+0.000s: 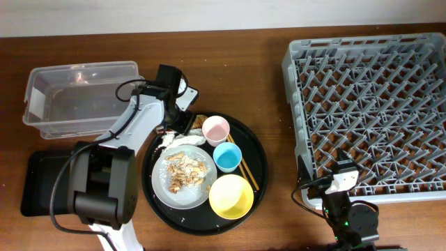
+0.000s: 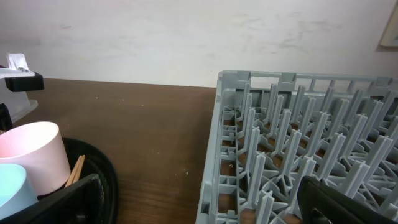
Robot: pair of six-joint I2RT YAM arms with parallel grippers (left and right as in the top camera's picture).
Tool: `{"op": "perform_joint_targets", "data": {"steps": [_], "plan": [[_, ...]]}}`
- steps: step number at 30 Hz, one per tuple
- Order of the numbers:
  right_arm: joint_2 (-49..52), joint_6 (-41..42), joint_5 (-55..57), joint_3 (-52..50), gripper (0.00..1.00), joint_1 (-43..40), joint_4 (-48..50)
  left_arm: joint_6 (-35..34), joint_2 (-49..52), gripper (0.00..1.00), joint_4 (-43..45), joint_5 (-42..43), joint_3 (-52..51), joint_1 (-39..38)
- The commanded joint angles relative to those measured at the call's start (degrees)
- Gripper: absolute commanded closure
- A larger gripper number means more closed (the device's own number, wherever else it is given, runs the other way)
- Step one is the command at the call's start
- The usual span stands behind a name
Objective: Sort waste into correct bins and load items into the dishwasher rack
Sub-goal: 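Reach the left gripper to the gold wrapper on the tray and grasp it, then carry the gold wrapper left and drop it into the clear bin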
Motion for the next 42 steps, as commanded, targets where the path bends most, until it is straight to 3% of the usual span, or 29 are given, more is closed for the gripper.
{"op": "perform_joint_targets", "data": {"steps": [1,8,10,16,27,32,39,42], "plan": [[-0.33,-0.37,0.52,-0.31,0.02,-0.44,-0.24,0.52,0.68,0.37,-0.55,-0.39,0.74,-0.02],[-0.33,-0.35,0.52,-0.31,0.02,-0.44,-0.24,0.48,1.01,0.45,-1.07,-0.37,-0.11,-0.39],[-0.33,-0.35,0.52,-0.31,0.02,-0.42,-0.24,0.48,1.01,0.53,-1.33,-0.37,-0.11,-0.39],[-0.33,-0.35,0.52,-0.31,0.02,-0.44,-0.24,-0.15,0.98,0.98,-0.87,-0.37,0.09,-0.39],[-0.33,-0.37,0.52,-0.31,0.02,-0.44,-0.24,-7.8,-1.46,0.99,-9.51,0.17,11.65,-0.37],[-0.33,-0.35,0.52,-0.31,0.02,-0.44,-0.24,-8.22,-5.38,0.99,-12.02,6.12,15.08,-0.33],[-0.33,-0.35,0.52,-0.31,0.02,-0.44,-0.24,-20.28,-12.09,0.99,-7.08,1.31,15.45,5.31],[-0.33,-0.35,0.52,-0.31,0.02,-0.44,-0.24,-31.78,-13.42,0.99,-4.92,-2.4,15.45,10.69]]}}
